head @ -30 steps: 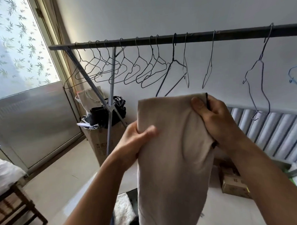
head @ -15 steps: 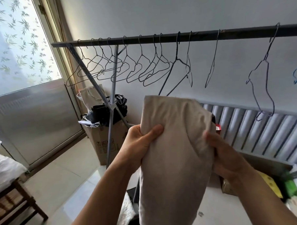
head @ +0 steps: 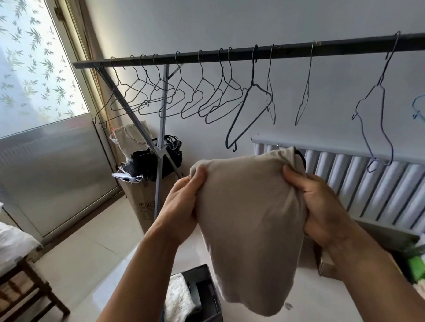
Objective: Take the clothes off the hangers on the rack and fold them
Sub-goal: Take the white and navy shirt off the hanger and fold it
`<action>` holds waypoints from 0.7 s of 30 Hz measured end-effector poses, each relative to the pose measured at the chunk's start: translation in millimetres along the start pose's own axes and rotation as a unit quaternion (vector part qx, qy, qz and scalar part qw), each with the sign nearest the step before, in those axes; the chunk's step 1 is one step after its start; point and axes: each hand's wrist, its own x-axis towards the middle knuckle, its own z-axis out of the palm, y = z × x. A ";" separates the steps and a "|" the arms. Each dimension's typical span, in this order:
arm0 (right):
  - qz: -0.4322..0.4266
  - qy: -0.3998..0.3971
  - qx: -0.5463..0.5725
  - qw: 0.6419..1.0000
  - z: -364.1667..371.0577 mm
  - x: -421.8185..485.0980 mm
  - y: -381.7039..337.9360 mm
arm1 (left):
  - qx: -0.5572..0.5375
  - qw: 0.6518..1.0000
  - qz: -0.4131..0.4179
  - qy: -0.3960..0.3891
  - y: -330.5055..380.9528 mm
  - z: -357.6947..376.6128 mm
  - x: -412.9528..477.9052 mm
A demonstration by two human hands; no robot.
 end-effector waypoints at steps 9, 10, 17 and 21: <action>0.028 -0.078 -0.005 0.997 -2.1 0.0 -0.5 | 0.012 0.997 0.064 -0.030 -17.9 2.1 -12.1; 0.026 -0.099 -0.032 0.994 -2.5 -3.2 2.0 | 0.007 0.997 0.075 -0.024 -19.3 2.8 -11.7; 0.014 -0.050 -0.005 0.999 1.3 -5.7 9.2 | 0.035 0.989 0.145 -0.006 -23.8 0.7 -17.6; 0.026 -0.009 -0.001 1.000 6.4 -3.4 7.8 | 0.181 0.948 0.262 -0.022 -28.6 -2.3 -25.9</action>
